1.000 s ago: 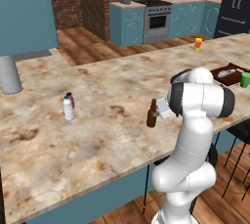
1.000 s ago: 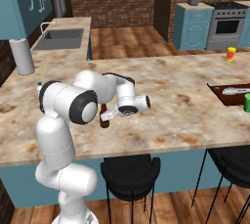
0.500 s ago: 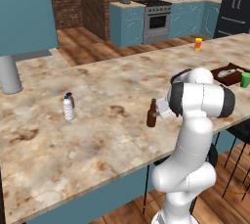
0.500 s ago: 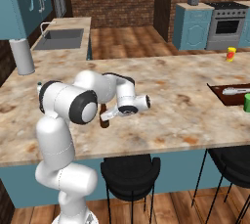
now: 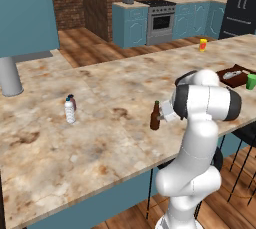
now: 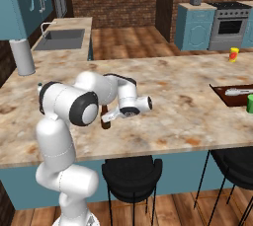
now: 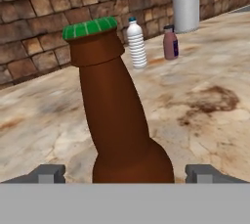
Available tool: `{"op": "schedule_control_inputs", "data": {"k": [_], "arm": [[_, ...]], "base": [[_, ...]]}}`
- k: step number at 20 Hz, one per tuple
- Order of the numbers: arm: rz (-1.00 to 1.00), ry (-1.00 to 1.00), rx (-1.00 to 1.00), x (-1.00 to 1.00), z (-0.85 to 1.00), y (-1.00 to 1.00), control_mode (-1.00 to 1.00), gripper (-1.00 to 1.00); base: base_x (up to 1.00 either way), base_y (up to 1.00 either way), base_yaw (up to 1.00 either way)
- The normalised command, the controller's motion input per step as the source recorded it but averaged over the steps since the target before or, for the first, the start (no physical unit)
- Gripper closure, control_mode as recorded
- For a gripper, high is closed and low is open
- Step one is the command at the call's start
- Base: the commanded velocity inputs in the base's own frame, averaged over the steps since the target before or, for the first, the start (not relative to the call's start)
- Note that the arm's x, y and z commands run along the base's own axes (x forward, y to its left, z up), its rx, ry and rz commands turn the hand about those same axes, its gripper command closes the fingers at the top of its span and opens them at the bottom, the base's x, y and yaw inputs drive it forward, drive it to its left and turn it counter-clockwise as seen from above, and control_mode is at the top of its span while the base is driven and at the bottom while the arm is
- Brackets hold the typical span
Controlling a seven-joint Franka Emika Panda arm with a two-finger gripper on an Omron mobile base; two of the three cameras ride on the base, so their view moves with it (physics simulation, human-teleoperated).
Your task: Place the drinks on the dining counter in a tight cluster.
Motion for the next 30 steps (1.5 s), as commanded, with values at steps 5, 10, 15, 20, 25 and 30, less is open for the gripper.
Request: {"op": "schedule_control_inputs", "data": {"k": [5, 10, 15, 20, 25, 30], "arm": [[-0.06, 0.0, 0.01, -0.02, 0.47, -0.07, -1.0, -1.0], [-0.07, 0.0, 0.03, -0.01, 0.81, -0.01, -1.0, -1.0], [-0.05, 0.01, 0.0, -0.05, 0.78, 0.0, -1.0, -1.0], [-0.02, 0.08, -0.03, 0.0, 0.62, 0.05, -1.0, -1.0], [0.0, 0.21, -0.3, 0.0, 0.05, 0.81, -1.0, -1.0], [-0.03, 0.15, -0.34, 0.0, -0.03, 1.0, -1.0, -1.0]], "base": [[0.0, 0.0, 0.0], [0.0, 0.0, 0.0], [0.0, 0.0, 0.0], [0.0, 0.0, 0.0], [0.0, 0.0, 0.0], [0.0, 0.0, 0.0]]}}
